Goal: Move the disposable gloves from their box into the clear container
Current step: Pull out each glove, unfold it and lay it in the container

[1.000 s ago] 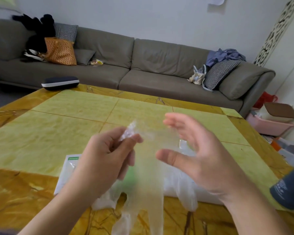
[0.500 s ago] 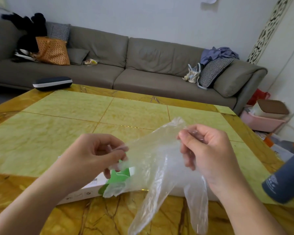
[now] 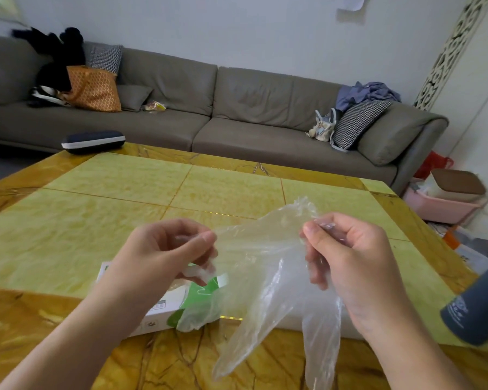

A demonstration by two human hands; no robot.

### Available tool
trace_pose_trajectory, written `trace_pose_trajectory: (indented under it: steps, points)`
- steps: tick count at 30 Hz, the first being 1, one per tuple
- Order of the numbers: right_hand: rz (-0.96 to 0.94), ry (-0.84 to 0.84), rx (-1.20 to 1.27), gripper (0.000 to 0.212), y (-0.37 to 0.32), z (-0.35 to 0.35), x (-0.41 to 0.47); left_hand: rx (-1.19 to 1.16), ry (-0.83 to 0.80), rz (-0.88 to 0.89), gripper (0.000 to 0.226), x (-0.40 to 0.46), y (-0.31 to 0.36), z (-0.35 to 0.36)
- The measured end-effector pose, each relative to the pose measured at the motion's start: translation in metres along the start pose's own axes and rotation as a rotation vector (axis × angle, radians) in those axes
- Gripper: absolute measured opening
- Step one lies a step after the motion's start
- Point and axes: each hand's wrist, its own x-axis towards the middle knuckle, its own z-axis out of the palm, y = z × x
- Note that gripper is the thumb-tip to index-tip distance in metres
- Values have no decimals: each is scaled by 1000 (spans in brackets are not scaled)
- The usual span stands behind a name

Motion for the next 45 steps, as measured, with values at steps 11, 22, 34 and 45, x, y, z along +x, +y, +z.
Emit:
trace_pose_trajectory:
  steps: [11,22,34,45]
  points:
    - [6,56,14,21,4,3,1,-161,-6,-190,52,1,4,5]
    - [-3,117,10,21,7,-2,4,-90,-122,-125,30,4,-7,-5]
    - [34,173,31,23,7,-7,5,-312,-32,-162,20,9,-7,-3]
    - [30,203,50,26,10,-7,5,-171,-11,-144,22,3,-7,8]
